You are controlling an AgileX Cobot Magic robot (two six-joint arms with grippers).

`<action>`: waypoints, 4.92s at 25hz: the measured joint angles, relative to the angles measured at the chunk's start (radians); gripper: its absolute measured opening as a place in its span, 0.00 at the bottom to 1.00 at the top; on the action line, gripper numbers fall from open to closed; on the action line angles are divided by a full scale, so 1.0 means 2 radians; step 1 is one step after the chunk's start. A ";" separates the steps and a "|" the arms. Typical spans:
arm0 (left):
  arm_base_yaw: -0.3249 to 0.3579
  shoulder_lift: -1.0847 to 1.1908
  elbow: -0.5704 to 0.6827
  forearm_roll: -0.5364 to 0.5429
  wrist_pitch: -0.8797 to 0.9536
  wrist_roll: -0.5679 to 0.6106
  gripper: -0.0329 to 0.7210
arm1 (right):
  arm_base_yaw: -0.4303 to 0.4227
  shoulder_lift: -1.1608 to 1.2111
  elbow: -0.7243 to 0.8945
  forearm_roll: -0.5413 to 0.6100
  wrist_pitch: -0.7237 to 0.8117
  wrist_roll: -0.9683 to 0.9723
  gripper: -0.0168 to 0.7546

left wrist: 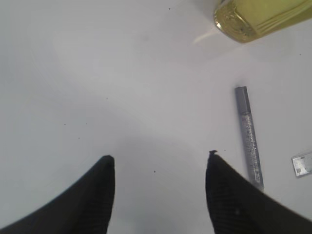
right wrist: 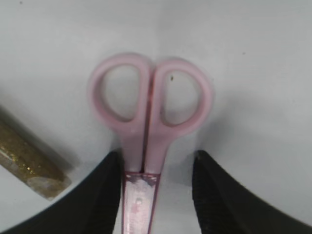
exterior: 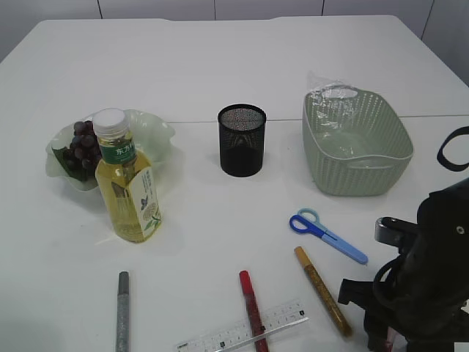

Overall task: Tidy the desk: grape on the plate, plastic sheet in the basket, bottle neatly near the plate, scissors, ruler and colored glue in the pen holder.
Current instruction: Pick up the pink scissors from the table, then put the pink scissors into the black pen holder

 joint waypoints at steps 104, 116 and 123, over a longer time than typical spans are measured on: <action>0.000 0.000 0.000 0.007 0.036 0.001 0.62 | -0.102 0.272 -0.506 0.872 0.006 -1.384 0.21; 0.000 0.000 0.000 0.008 0.036 0.001 0.62 | -0.102 0.278 -0.509 0.872 0.024 -1.380 0.50; 0.000 0.000 0.000 0.008 0.045 0.001 0.62 | -0.103 0.219 -0.509 0.755 -0.031 -1.201 0.51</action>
